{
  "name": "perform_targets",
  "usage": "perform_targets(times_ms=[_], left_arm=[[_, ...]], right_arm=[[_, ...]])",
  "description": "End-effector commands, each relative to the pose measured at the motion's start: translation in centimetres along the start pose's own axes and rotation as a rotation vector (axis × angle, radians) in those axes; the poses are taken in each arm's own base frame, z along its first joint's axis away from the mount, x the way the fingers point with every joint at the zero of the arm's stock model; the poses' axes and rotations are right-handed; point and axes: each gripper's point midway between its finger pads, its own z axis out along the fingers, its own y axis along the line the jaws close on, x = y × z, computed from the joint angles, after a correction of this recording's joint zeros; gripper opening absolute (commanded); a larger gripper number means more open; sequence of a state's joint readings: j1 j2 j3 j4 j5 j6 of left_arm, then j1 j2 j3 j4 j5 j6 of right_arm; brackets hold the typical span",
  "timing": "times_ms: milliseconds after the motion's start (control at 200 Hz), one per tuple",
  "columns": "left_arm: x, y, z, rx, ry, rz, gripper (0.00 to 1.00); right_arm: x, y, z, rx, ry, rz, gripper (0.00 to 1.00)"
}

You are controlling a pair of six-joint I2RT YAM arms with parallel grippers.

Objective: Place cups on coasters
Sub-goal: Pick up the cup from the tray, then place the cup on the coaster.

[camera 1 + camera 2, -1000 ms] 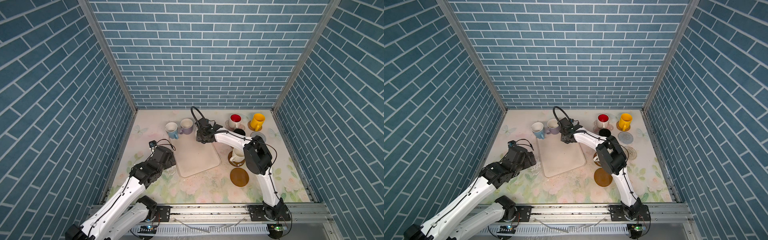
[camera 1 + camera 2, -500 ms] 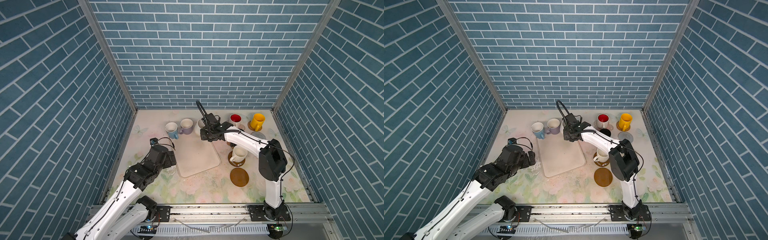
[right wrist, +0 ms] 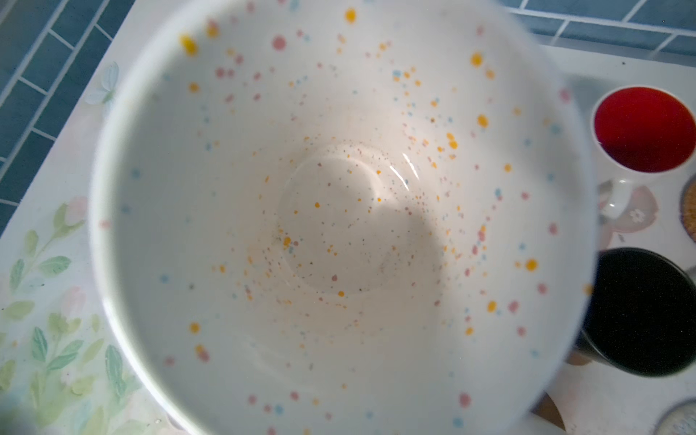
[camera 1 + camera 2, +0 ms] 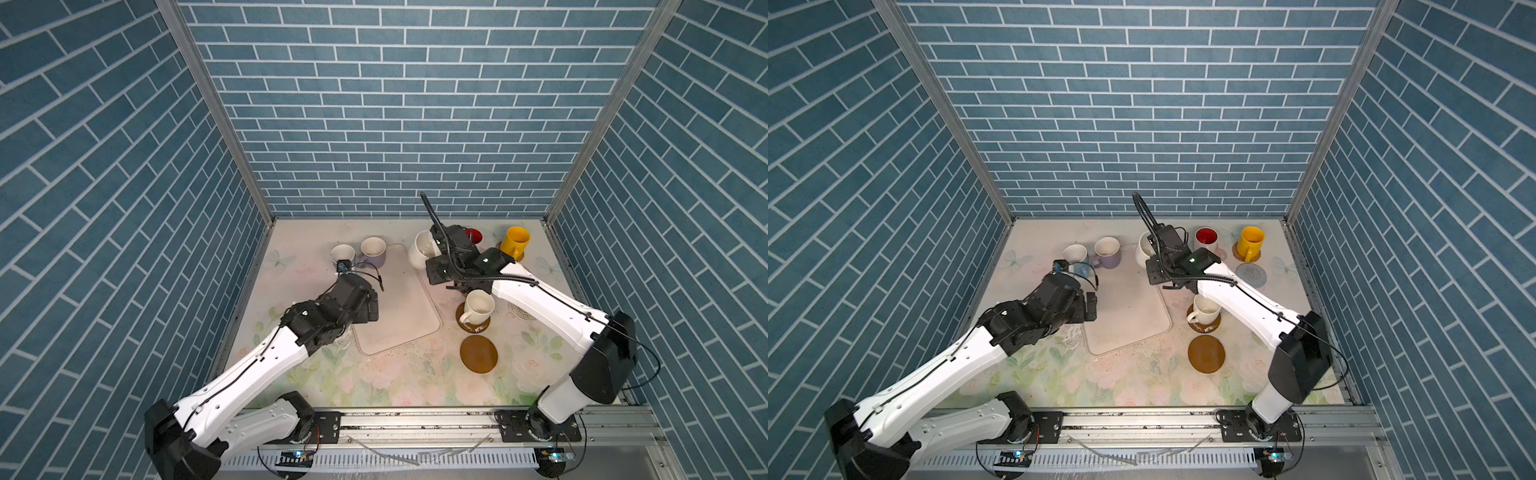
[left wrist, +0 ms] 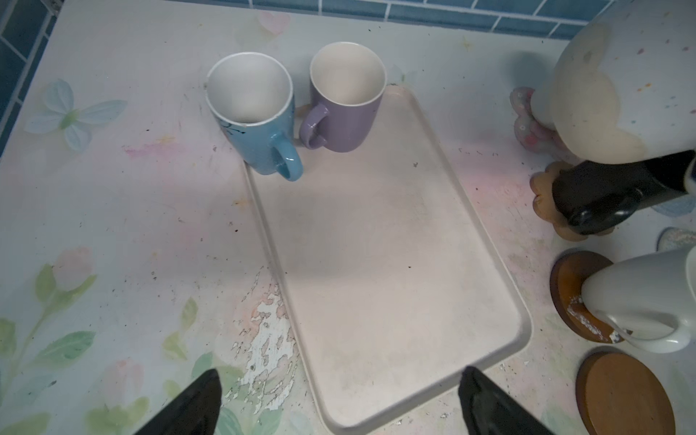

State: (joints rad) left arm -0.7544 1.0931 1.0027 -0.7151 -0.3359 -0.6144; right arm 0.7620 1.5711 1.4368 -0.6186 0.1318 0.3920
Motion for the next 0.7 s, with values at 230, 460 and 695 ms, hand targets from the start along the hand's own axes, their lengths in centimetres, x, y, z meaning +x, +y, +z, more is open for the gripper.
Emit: perform_targets(times_ms=[230,460,695], left_arm=[[-3.0,-6.3,1.2,0.046,-0.051,0.081,0.99],[-3.7,-10.0,2.9,0.115,-0.035,0.092,0.99],[-4.7,-12.4,4.4,0.143,-0.035,0.123,0.99]], right_arm=[[0.6,-8.5,-5.2,0.128,-0.113,0.118,0.0],[2.8,-13.6,-6.2,0.2,-0.137,0.282,0.0],[4.8,-18.0,-6.2,0.261,-0.143,0.42,0.0]])
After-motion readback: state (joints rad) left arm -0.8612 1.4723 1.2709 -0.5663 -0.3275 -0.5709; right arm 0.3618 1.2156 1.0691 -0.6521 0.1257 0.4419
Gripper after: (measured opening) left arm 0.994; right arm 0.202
